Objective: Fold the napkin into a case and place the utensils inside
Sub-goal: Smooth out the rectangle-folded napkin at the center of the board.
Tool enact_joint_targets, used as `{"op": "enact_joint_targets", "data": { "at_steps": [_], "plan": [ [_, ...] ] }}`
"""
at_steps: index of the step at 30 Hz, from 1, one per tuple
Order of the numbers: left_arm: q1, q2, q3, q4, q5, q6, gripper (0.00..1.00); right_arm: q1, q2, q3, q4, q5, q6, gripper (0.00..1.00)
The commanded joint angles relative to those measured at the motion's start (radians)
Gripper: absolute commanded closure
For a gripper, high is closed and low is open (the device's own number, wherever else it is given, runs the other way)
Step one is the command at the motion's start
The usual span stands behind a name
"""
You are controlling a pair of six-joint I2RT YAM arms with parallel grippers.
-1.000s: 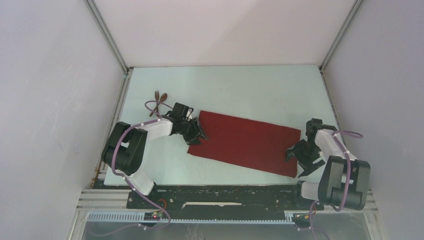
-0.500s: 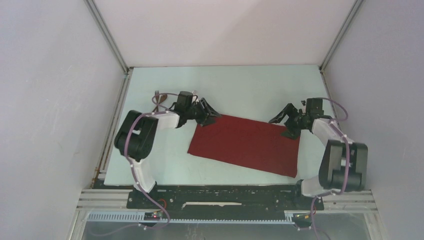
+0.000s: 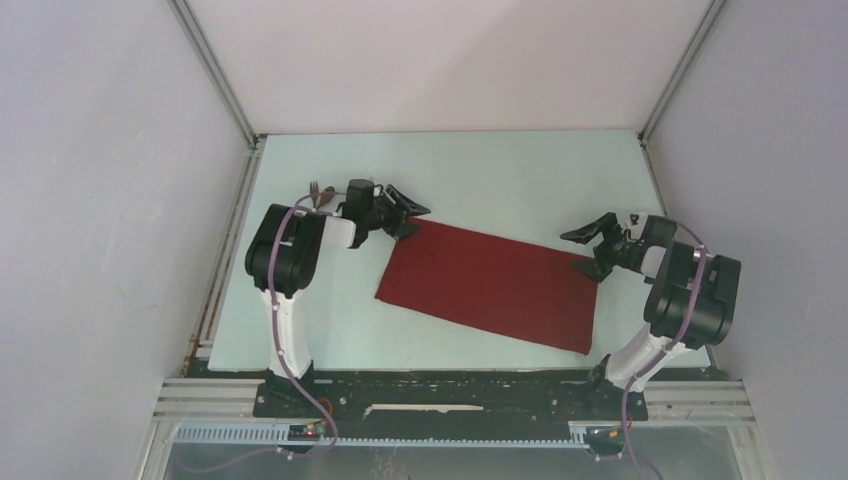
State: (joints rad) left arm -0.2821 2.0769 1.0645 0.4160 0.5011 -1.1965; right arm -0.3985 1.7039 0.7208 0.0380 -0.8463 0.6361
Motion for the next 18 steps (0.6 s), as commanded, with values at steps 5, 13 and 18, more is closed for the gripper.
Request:
{"op": "enact_joint_targets", "data": {
  "at_steps": [5, 13, 18],
  "plan": [
    [-0.022, -0.083, 0.152, -0.159, 0.013, 0.065, 0.34, 0.027, -0.196, 0.101, -0.296, 0.144, -0.094, 0.0],
    [-0.024, 0.07, 0.205, -0.053, 0.07, -0.04, 0.34, -0.011, -0.088, 0.015, 0.032, -0.025, 0.037, 0.0],
    [-0.002, 0.125, 0.149, 0.067, 0.082, -0.072, 0.33, -0.039, 0.019, -0.001, 0.13, -0.043, 0.062, 0.0]
  ]
}}
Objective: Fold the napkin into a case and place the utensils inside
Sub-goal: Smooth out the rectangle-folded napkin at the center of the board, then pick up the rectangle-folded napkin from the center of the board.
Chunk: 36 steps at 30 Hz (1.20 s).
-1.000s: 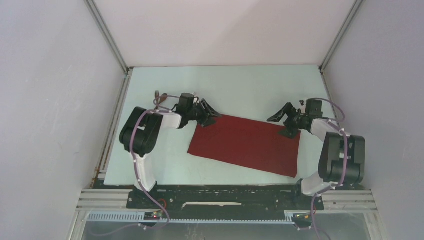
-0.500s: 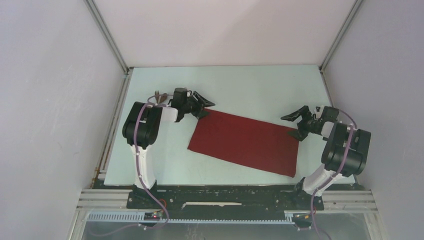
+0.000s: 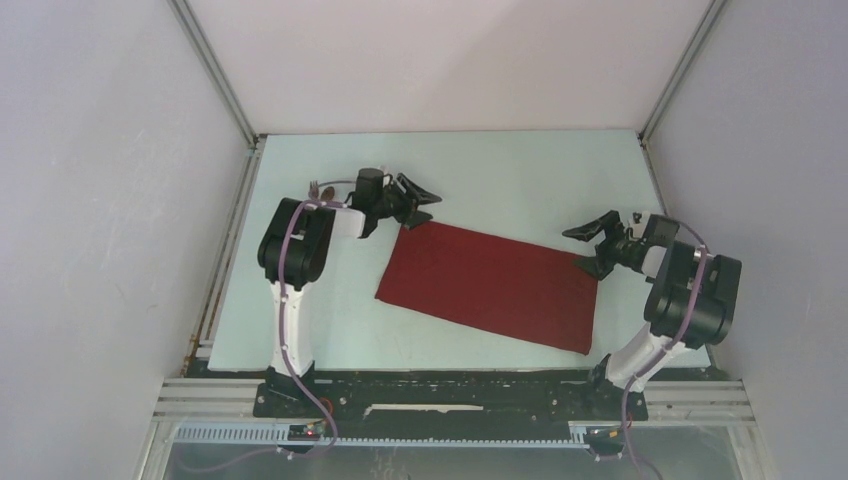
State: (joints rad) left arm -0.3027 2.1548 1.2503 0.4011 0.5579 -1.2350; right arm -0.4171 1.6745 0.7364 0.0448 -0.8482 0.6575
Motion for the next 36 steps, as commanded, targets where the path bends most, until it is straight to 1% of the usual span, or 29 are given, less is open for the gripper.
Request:
{"op": "enact_joint_targets", "data": {
  "at_steps": [1, 5, 6, 7, 10, 12, 15, 16, 17, 19, 21, 23, 26, 28, 33, 36],
  "plan": [
    [0.024, 0.058, -0.037, 0.083, 0.025, -0.026, 0.34, -0.026, 0.058, -0.017, 0.131, -0.033, 0.037, 0.0],
    [0.061, 0.105, -0.01, 0.092, 0.03, -0.017, 0.33, -0.06, 0.115, -0.017, 0.181, -0.034, 0.05, 0.0],
    [0.07, 0.111, 0.008, 0.085, 0.036, -0.005, 0.33, -0.064, 0.119, -0.012, 0.172, -0.03, 0.044, 0.0],
    [0.074, 0.109, 0.031, 0.058, 0.035, 0.019, 0.33, -0.064, 0.115, 0.006, 0.127, -0.018, 0.02, 0.0],
    [0.067, 0.069, 0.111, -0.114, 0.013, 0.151, 0.33, -0.037, 0.02, 0.086, -0.154, 0.097, -0.075, 0.0],
    [0.052, 0.032, 0.17, -0.245, 0.003, 0.197, 0.33, 0.006, -0.069, 0.175, -0.398, 0.262, -0.13, 0.0],
    [0.026, -0.047, 0.217, -0.384, 0.018, 0.194, 0.33, 0.065, -0.164, 0.28, -0.775, 0.549, -0.154, 0.0],
    [0.019, -0.079, 0.22, -0.443, 0.023, 0.191, 0.33, 0.068, -0.184, 0.299, -0.86, 0.633, -0.143, 0.0],
    [0.012, -0.11, 0.221, -0.482, 0.035, 0.185, 0.33, 0.063, -0.197, 0.307, -0.936, 0.689, -0.132, 0.0],
    [-0.001, -0.173, 0.204, -0.517, 0.085, 0.179, 0.33, 0.042, -0.207, 0.307, -1.041, 0.707, -0.159, 0.02],
    [-0.014, -0.246, 0.167, -0.528, 0.117, 0.197, 0.33, 0.031, -0.193, 0.304, -1.107, 0.718, -0.209, 0.08],
    [-0.029, -0.337, 0.114, -0.55, 0.122, 0.242, 0.33, 0.039, -0.193, 0.304, -1.129, 0.719, -0.203, 0.13],
    [-0.054, -0.473, 0.02, -0.577, 0.108, 0.294, 0.32, 0.061, -0.151, 0.305, -1.132, 0.766, -0.209, 0.13],
    [-0.067, -0.526, -0.031, -0.577, 0.121, 0.311, 0.32, 0.058, -0.107, 0.315, -1.134, 0.744, -0.24, 0.13],
    [-0.072, -0.574, -0.069, -0.579, 0.152, 0.354, 0.32, 0.084, -0.028, 0.366, -1.121, 0.741, -0.304, 0.13],
    [-0.07, -0.564, -0.063, -0.576, 0.193, 0.35, 0.32, 0.129, 0.002, 0.364, -1.12, 0.803, -0.306, 0.14]
  ]
}}
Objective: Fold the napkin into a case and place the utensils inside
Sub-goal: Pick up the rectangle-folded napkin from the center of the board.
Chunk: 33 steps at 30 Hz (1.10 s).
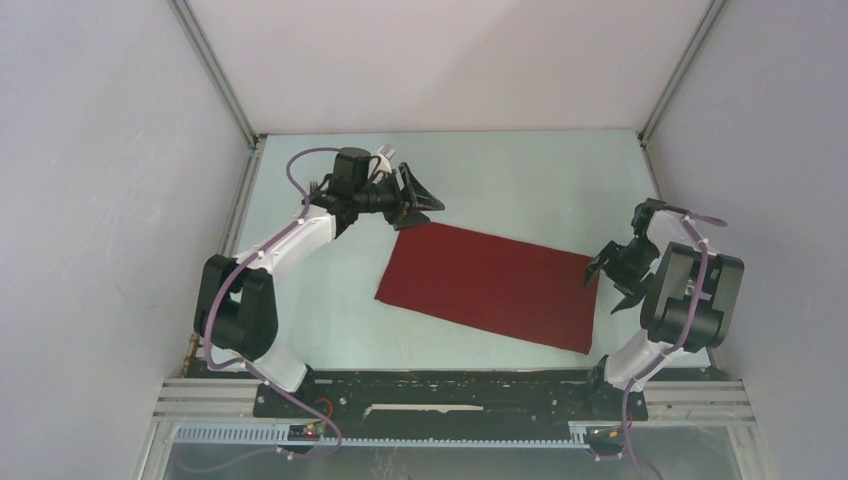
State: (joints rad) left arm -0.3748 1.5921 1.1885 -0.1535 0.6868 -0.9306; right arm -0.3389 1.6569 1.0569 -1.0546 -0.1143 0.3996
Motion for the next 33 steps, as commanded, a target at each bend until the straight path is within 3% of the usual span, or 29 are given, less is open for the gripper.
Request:
{"op": "enact_joint_targets", "data": {
  "at_steps": [1, 5, 18, 29, 33],
  "plan": [
    [0.002, 0.001, 0.001, -0.016, 0.074, 0.044, 0.32, 0.06, 0.032, 0.043, -0.017, 0.054, -0.052, 0.16],
    [0.018, -0.007, -0.013, 0.003, 0.092, 0.039, 0.32, 0.084, 0.077, 0.029, 0.001, 0.06, -0.046, 0.21],
    [0.117, -0.03, -0.067, 0.062, 0.13, 0.004, 0.32, 0.133, 0.155, -0.016, 0.08, 0.06, -0.045, 0.23],
    [0.147, -0.035, -0.081, 0.078, 0.132, -0.005, 0.32, 0.154, 0.223, -0.019, 0.152, 0.035, -0.04, 0.41],
    [0.155, -0.032, -0.084, 0.079, 0.131, -0.004, 0.32, 0.158, 0.223, -0.042, 0.187, 0.025, -0.049, 0.58]
  ]
}}
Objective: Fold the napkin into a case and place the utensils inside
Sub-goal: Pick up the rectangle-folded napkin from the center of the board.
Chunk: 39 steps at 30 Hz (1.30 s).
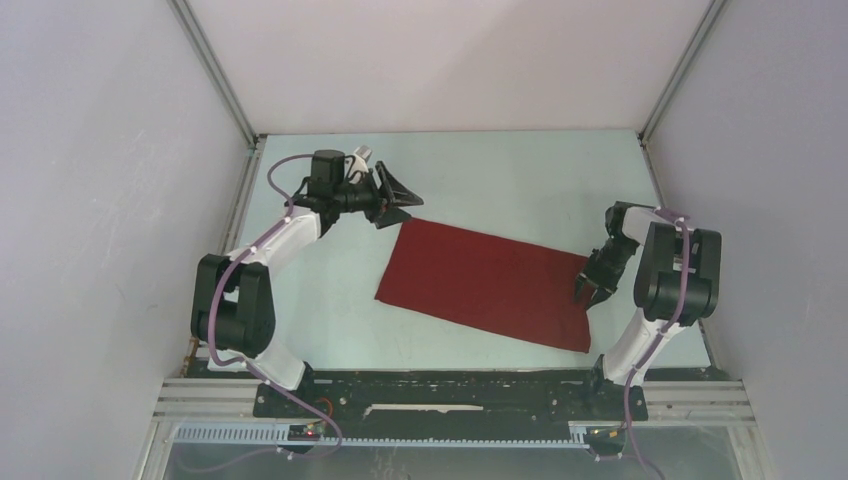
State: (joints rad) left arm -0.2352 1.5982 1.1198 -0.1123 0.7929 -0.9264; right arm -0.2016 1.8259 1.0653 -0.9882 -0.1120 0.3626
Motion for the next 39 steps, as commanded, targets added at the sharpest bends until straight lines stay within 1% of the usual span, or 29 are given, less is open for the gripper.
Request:
{"op": "enact_joint_targets", "data": {
  "at_steps": [1, 2, 3, 4, 7, 9, 10, 13, 15, 18, 21, 24, 27, 30, 34, 39],
  "plan": [
    [0.018, -0.037, -0.014, 0.037, 0.024, -0.008, 0.32, 0.022, 0.052, -0.059, 0.134, 0.014, -0.016, 0.6],
    [0.02, -0.036, -0.016, 0.037, 0.022, -0.008, 0.32, 0.024, 0.049, -0.065, 0.147, 0.01, -0.018, 0.64],
    [0.022, -0.034, -0.017, 0.037, 0.02, -0.007, 0.32, 0.03, 0.049, -0.067, 0.15, 0.011, -0.02, 0.72],
    [0.023, -0.032, -0.017, 0.037, 0.018, -0.005, 0.32, 0.037, 0.047, -0.067, 0.151, 0.011, -0.021, 0.76],
    [0.027, -0.022, -0.02, 0.037, 0.016, -0.005, 0.32, 0.061, 0.031, -0.067, 0.152, 0.019, -0.025, 0.83],
    [0.027, -0.018, -0.02, 0.038, 0.014, -0.005, 0.32, 0.077, 0.018, -0.067, 0.147, 0.033, -0.022, 0.97],
    [0.027, -0.018, -0.02, 0.037, 0.011, -0.003, 0.32, 0.088, 0.012, -0.068, 0.143, 0.046, -0.019, 1.0],
    [0.029, -0.015, -0.019, 0.013, -0.023, 0.021, 0.32, 0.12, -0.006, -0.067, 0.136, 0.079, -0.004, 1.0],
    [0.03, -0.009, -0.005, -0.043, -0.064, 0.061, 0.32, 0.138, -0.023, -0.067, 0.126, 0.109, 0.014, 1.0],
    [0.027, -0.001, 0.015, -0.149, -0.163, 0.128, 0.32, 0.146, -0.062, -0.067, 0.112, 0.167, 0.04, 1.0],
    [0.022, -0.006, 0.012, -0.222, -0.238, 0.152, 0.32, 0.145, -0.094, -0.067, 0.101, 0.212, 0.058, 1.0],
    [0.023, -0.041, -0.001, -0.245, -0.269, 0.172, 0.32, 0.143, -0.12, -0.067, 0.097, 0.242, 0.062, 1.0],
    [0.023, -0.071, 0.001, -0.302, -0.293, 0.204, 0.32, 0.148, -0.152, -0.066, 0.1, 0.237, 0.061, 1.0],
    [0.023, -0.117, -0.031, -0.312, -0.324, 0.214, 0.32, 0.16, -0.179, -0.055, 0.086, 0.241, 0.053, 1.0],
    [0.023, -0.135, -0.064, -0.337, -0.359, 0.244, 0.32, 0.215, -0.205, -0.002, 0.031, 0.254, 0.044, 1.0],
    [0.024, -0.151, -0.097, -0.357, -0.368, 0.271, 0.33, 0.344, -0.201, 0.074, -0.043, 0.234, 0.063, 1.0]
  ]
}}
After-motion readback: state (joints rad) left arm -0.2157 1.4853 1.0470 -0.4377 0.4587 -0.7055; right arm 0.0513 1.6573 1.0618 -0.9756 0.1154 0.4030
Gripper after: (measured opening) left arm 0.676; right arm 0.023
